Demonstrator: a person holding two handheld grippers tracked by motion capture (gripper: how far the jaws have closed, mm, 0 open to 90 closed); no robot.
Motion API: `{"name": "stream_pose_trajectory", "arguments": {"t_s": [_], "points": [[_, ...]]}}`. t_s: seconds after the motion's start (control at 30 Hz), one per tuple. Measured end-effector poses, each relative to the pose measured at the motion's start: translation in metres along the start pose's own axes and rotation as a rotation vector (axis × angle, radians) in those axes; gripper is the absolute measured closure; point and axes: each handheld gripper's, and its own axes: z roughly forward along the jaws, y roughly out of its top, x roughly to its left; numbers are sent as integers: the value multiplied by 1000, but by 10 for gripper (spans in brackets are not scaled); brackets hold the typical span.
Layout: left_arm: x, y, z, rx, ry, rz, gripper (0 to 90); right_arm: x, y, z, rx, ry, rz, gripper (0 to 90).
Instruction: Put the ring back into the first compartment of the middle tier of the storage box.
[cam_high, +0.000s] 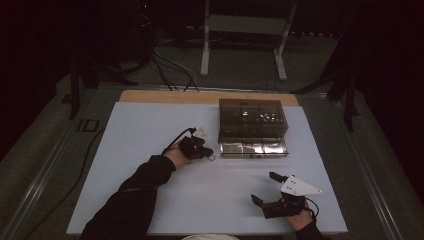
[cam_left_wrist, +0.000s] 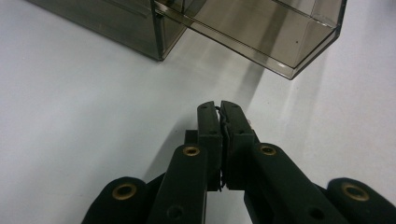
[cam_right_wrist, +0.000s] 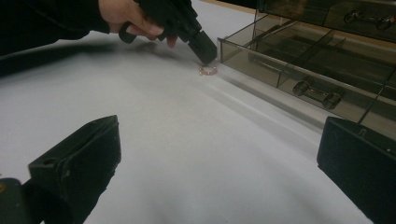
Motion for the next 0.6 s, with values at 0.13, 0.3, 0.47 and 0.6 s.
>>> {"name": "stream_pose_trajectory", "arguments": {"t_s": [0.13, 0.3, 0.47, 0.6], "points": [[1, 0, -4, -4, 1, 0, 900, -1, 0, -1, -6, -1, 4, 0], [4, 1, -9, -16, -2, -15, 900, -1, 0, -1, -4, -3, 4, 0], [6, 2, -15, -28, 5, -25, 900, -1, 0, 0, -3, -2, 4, 0], [7, 2, -20, -39, 5, -35, 900, -1, 0, 0, -4, -1, 5, 0]]}}
